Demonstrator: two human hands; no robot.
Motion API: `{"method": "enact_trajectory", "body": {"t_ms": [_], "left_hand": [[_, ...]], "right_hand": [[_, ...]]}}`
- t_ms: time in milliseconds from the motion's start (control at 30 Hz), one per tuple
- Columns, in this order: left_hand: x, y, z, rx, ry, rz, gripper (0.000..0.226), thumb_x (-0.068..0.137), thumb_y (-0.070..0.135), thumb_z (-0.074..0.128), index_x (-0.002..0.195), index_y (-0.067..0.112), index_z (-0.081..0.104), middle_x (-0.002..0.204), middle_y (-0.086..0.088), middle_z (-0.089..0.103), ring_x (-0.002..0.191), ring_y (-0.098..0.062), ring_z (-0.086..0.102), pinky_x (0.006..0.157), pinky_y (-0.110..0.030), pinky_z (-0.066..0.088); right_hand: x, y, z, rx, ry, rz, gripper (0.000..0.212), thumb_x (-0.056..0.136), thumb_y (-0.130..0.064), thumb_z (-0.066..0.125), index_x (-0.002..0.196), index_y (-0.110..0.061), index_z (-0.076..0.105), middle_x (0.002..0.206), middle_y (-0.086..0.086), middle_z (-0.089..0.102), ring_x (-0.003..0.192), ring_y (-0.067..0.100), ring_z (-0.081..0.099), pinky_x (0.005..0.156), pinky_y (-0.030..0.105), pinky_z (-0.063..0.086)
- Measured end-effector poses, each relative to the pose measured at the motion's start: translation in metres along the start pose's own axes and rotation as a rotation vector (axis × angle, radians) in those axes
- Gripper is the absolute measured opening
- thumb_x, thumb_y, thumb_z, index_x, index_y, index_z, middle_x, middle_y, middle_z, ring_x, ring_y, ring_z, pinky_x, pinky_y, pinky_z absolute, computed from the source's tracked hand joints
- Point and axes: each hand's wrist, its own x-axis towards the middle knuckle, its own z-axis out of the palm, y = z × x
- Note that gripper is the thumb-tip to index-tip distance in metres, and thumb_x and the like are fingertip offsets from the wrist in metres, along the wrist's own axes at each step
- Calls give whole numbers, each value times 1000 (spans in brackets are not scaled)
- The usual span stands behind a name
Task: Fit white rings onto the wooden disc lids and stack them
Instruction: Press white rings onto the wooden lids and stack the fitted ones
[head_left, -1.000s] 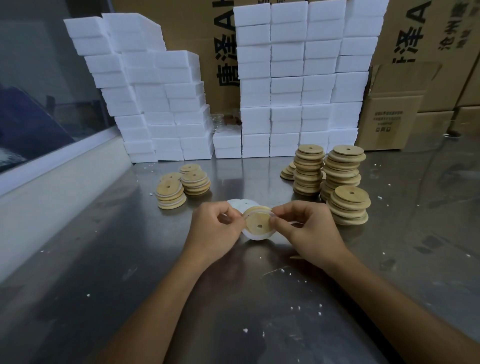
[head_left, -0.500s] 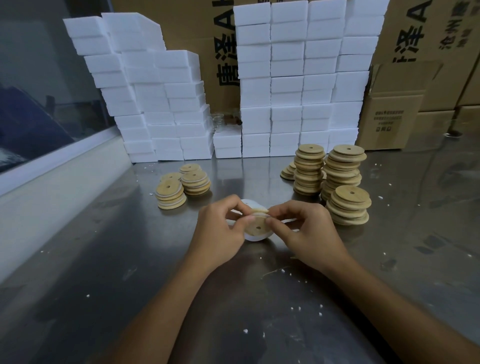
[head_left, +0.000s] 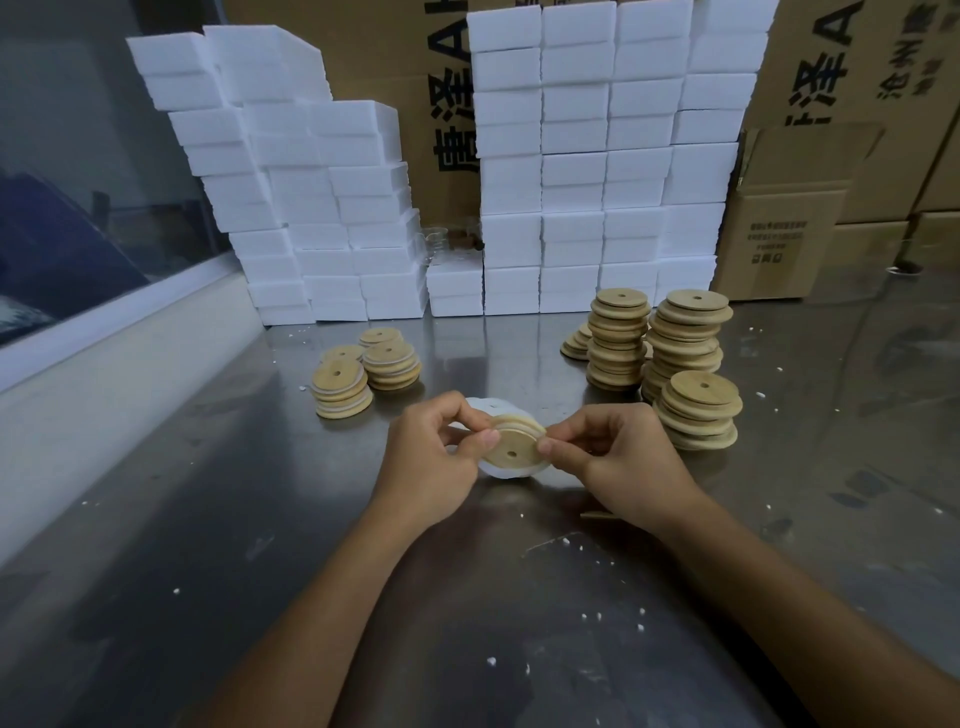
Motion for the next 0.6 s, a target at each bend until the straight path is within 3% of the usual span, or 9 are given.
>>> {"method": "enact_trajectory", "body": {"t_ms": [233, 333, 400, 500, 600], "left_hand": [[0, -9, 2, -135, 36, -141, 24, 83, 1, 72, 68, 15, 60, 87, 3, 70, 75, -25, 73, 74, -53, 59], [1, -10, 3, -96, 31, -129, 22, 82, 3, 73, 68, 15, 60, 84, 0, 70, 71, -23, 73, 74, -50, 60], [1, -8, 5, -43, 17, -81, 23, 81, 3, 73, 70, 18, 60, 79, 0, 71, 69, -19, 72, 70, -40, 60], [-1, -4, 5, -11, 12, 0, 26, 80, 1, 71, 72, 24, 60, 77, 9, 68, 71, -11, 70, 63, -25, 57], [-2, -1, 6, -27, 7, 57, 21, 83, 6, 72, 76, 23, 61, 82, 15, 68, 73, -5, 70, 66, -32, 61]], "right_hand": [[-4, 6, 4, 9, -17, 57, 7, 81, -17, 82, 82, -16, 75, 75, 2, 76, 72, 21, 75, 73, 47, 62], [-2, 6, 4, -7, 34, 26, 7, 82, -16, 81, 80, -17, 75, 72, -2, 75, 65, 11, 71, 62, 33, 59], [-2, 5, 4, -17, 59, -7, 6, 83, -15, 80, 80, -17, 75, 75, -3, 75, 66, 8, 70, 58, 23, 54], [-3, 3, 3, -52, 84, -53, 5, 84, -16, 79, 84, -18, 75, 80, -5, 75, 76, 6, 71, 61, 23, 57], [-6, 0, 4, -85, 102, -107, 4, 85, -16, 78, 86, -19, 75, 82, -7, 75, 80, 4, 70, 68, 25, 59]]}}
